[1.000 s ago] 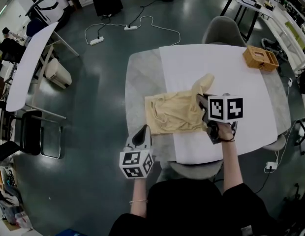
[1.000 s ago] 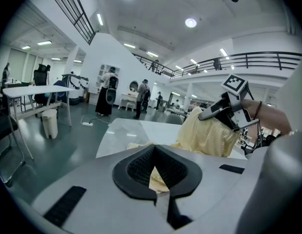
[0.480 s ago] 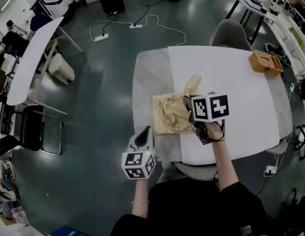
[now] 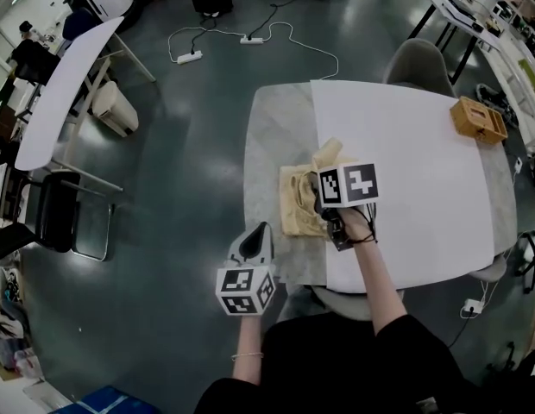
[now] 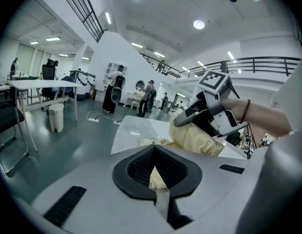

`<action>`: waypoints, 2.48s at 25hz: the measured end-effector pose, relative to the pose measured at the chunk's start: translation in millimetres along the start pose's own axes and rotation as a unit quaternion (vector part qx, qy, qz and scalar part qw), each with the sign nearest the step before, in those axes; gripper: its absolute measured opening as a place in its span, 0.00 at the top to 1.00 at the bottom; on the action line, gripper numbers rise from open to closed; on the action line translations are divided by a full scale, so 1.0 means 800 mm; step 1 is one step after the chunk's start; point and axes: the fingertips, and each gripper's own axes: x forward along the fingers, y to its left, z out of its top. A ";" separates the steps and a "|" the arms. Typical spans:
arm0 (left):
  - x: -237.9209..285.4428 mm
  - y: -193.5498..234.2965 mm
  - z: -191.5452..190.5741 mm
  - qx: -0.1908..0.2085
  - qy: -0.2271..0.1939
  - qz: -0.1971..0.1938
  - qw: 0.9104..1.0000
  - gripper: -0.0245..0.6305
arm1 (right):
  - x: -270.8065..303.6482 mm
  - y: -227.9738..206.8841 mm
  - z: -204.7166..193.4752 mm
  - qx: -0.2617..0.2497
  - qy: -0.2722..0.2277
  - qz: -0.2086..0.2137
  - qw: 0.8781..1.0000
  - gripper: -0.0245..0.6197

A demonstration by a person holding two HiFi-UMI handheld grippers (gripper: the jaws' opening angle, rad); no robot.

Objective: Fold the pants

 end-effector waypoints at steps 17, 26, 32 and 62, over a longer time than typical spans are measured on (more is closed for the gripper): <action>0.000 0.020 -0.013 -0.022 0.003 0.011 1.000 0.95 | 0.073 0.015 -0.030 -0.011 0.056 -0.028 0.998 0.91; -0.009 0.033 -0.020 -0.035 0.001 0.022 0.999 0.95 | 0.091 0.022 -0.038 -0.012 0.063 -0.040 0.997 0.90; -0.011 0.037 -0.022 -0.038 0.002 0.022 0.999 0.95 | 0.099 0.034 -0.040 -0.009 0.064 -0.036 0.997 0.86; -0.020 0.023 0.000 -0.015 -0.007 0.017 1.000 0.95 | 0.041 0.056 -0.005 0.008 -0.082 0.042 0.996 0.62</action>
